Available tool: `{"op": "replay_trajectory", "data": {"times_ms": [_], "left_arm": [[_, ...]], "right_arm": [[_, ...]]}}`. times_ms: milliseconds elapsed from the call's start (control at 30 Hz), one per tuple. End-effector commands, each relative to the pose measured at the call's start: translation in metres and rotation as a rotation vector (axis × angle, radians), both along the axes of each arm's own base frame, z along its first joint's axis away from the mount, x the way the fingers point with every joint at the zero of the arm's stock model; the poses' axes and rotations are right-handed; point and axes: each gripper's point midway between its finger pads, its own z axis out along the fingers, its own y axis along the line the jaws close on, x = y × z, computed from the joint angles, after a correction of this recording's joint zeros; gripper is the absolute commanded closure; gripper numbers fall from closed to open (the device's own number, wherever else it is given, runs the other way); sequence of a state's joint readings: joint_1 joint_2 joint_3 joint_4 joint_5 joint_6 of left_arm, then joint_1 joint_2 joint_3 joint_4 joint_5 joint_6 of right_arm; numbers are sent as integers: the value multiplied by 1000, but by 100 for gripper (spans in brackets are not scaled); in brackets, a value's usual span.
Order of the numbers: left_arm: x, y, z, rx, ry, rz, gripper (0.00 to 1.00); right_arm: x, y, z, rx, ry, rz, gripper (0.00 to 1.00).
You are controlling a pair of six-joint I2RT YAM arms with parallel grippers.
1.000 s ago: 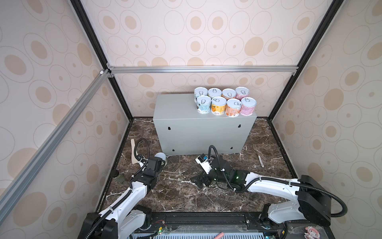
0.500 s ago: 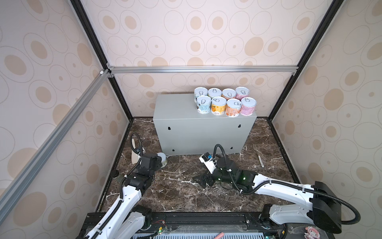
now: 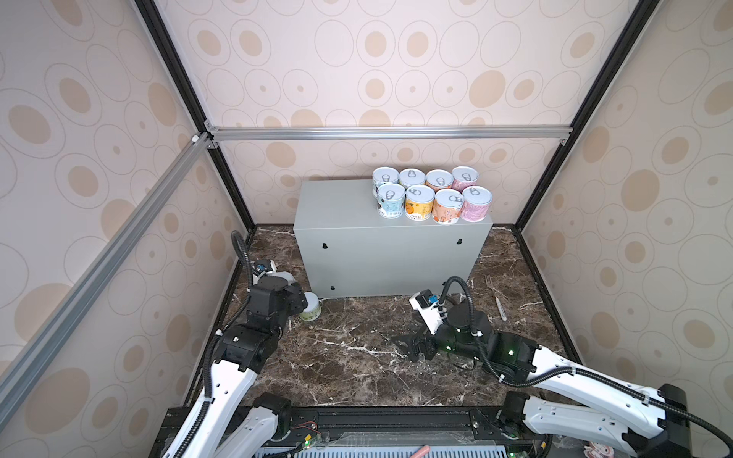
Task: Place and organize the canned foods onto the counter
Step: 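Lift the green-labelled can up toward the cabinet top with the left gripper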
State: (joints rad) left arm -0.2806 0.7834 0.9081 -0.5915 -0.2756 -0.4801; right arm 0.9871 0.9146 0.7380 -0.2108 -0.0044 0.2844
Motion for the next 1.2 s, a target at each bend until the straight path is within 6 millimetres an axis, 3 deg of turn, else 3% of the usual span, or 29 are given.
{"op": "replay_trajectory", "data": {"times_ms": [0,267,500,667,867,1167], "left_arm": [[-1,-4,48,34,-76,-65,47],[0,-18,88,50,-80,-163,48],[6,-24,135,60,-140,-201,47],[17,-33,156,63,-158,-237,48],[38,-44,177,75,-182,-277,48],[97,-66,193,79,-181,-312,49]], "right_arm": [[1,-22,1,-59,35,-84,1],[-7,-43,3,-101,93,-138,1],[-9,-50,6,-108,96,-149,1],[-8,-49,6,-114,92,-150,1],[-1,-46,6,-175,70,-144,1],[12,-33,8,-236,17,-120,1]]}}
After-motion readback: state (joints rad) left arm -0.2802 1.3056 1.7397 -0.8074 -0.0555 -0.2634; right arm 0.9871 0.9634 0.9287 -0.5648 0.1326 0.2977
